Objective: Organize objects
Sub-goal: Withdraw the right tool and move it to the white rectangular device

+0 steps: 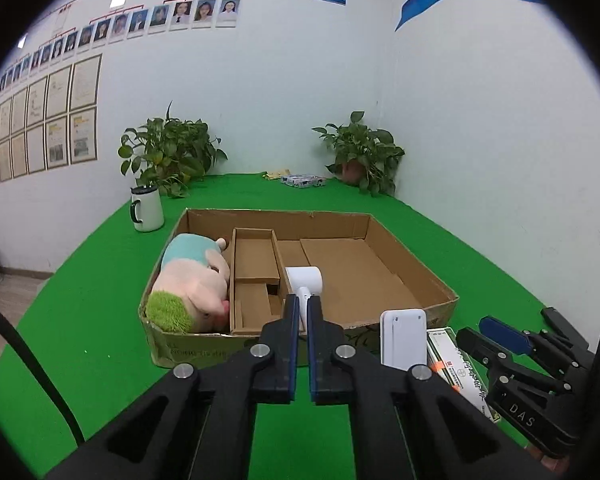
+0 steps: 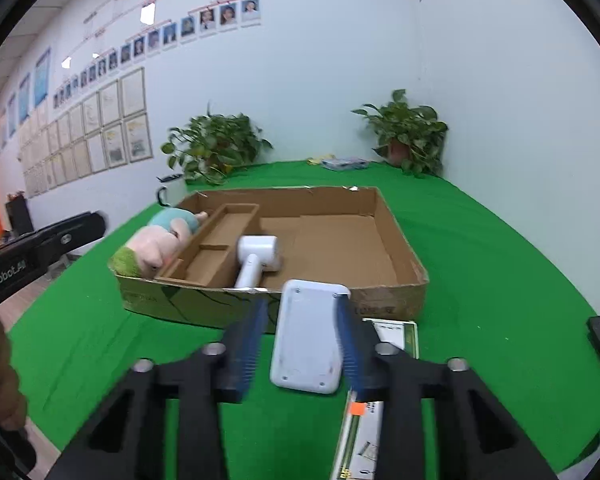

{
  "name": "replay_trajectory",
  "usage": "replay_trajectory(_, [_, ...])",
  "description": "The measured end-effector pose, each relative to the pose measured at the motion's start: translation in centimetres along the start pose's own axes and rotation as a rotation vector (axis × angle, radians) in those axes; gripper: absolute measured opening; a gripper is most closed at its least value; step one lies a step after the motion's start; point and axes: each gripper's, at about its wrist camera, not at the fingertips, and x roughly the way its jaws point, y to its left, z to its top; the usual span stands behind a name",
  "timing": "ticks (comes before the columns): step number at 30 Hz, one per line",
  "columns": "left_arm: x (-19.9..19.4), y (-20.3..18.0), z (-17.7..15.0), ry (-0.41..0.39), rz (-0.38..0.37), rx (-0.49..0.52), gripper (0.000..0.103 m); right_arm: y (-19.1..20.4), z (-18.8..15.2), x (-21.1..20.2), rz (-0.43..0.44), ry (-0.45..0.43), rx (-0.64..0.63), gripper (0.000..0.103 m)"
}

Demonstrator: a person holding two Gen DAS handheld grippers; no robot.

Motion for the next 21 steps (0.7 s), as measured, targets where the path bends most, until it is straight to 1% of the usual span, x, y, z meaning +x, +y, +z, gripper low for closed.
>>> replay_trajectory(1, [-0.2, 0.1, -0.1, -0.014, 0.006, -0.006, 0.009, -0.1, 0.0, 0.0, 0.016, 0.001, 0.009, 0.040])
replay_trajectory(2, [-0.4, 0.2, -0.2, -0.026, 0.040, -0.008, 0.040, -0.2, -0.1, 0.0, 0.016, 0.001, 0.015, 0.073])
replay_trajectory(3, [-0.6, 0.3, -0.3, -0.030, 0.059, -0.011, 0.067, -0.3, -0.2, -0.1, 0.022, -0.006, 0.023, 0.093])
replay_trajectory(4, [-0.8, 0.4, -0.3, -0.042, 0.066, -0.021, 0.103, -0.4, -0.3, -0.2, 0.026, -0.015, 0.031, 0.101])
replay_trajectory(5, [-1.1, 0.7, -0.5, -0.073, 0.057, -0.040, 0.102, -0.3, -0.4, 0.0, 0.034, -0.015, 0.034, 0.103])
replay_trajectory(6, [-1.3, 0.9, -0.5, -0.081, 0.042, -0.051, 0.102, -0.2, -0.5, 0.3, 0.039, -0.006, 0.024, 0.102])
replay_trajectory(9, [-0.5, 1.4, -0.7, -0.028, 0.022, -0.056, 0.102, 0.5, -0.9, 0.7, 0.050, -0.002, -0.013, 0.102])
replay_trajectory(11, [-0.2, 1.8, -0.9, -0.018, -0.002, -0.071, 0.102, 0.7, -1.0, 0.8, 0.063, 0.004, -0.011, 0.102])
replay_trajectory(14, [0.4, 2.1, -1.4, 0.017, -0.031, -0.082, 0.102, 0.3, -1.5, 1.1, 0.098, 0.021, 0.008, 0.102])
replay_trajectory(16, [1.0, 2.0, -2.0, 0.055, -0.052, -0.073, 0.102, 0.0, -2.2, 1.3, 0.151, 0.046, 0.022, 0.102])
replay_trajectory(18, [2.5, 2.0, -3.2, 0.137, -0.095, -0.055, 0.102, 0.0, -3.3, 2.0, 0.217, 0.091, 0.032, 0.102])
replay_trajectory(20, [4.0, 2.3, -4.4, 0.193, -0.121, -0.076, 0.102, 0.0, -5.0, 2.8, 0.259, 0.141, 0.061, 0.102])
replay_trajectory(21, [4.9, 2.6, -5.1, 0.227, -0.138, -0.111, 0.102, 0.0, -5.8, 3.9, 0.254, 0.183, 0.089, 0.102])
